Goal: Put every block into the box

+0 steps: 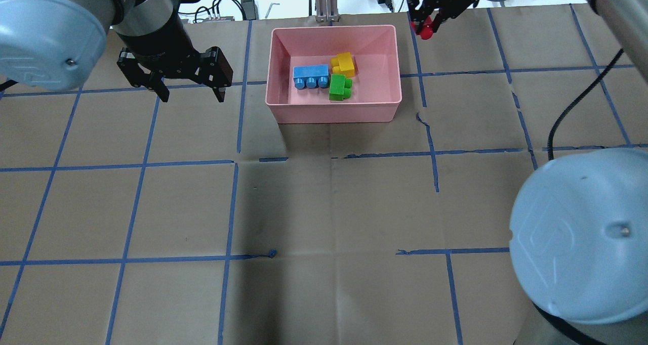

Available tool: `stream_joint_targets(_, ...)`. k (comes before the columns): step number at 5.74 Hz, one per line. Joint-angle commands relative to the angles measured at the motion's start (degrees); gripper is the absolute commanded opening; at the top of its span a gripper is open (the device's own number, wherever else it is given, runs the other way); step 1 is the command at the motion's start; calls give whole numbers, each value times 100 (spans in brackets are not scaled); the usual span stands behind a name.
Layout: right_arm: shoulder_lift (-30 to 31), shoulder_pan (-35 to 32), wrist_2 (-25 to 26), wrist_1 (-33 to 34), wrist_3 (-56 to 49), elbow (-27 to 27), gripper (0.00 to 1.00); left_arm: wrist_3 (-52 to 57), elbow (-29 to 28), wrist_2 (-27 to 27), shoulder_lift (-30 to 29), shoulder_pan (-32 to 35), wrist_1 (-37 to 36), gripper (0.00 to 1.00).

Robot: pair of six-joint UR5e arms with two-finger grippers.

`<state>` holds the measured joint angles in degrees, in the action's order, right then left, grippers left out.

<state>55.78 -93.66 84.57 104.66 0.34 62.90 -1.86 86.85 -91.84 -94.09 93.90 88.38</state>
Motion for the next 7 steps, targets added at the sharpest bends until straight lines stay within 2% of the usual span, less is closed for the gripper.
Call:
stream_joint_targets(1, -705, -800, 50, 264, 853, -313, 17, 2, -1, 17, -4, 6, -5, 100)
stream_joint_targets(2, -961, -994, 42, 414, 1133, -305, 19, 28, -1, 8, -4, 6, -5, 99)
stream_joint_targets(3, -1085, -1057, 59, 763, 1170, -287, 66, 45, -1, 8, -4, 6, -13, 99)
stream_joint_targets(4, -1051, -1040, 77, 767, 1101, -252, 99, 63, -10, 8, 4, -3, -22, 99)
stream_joint_targets(5, -1008, -988, 86, 706, 1083, -243, 100, 63, -10, -1, 13, -3, -66, 100)
stream_joint_targets(7, -833, -795, 436, 609, 952, -234, 100, 10, -10, 8, 13, 6, -119, 99)
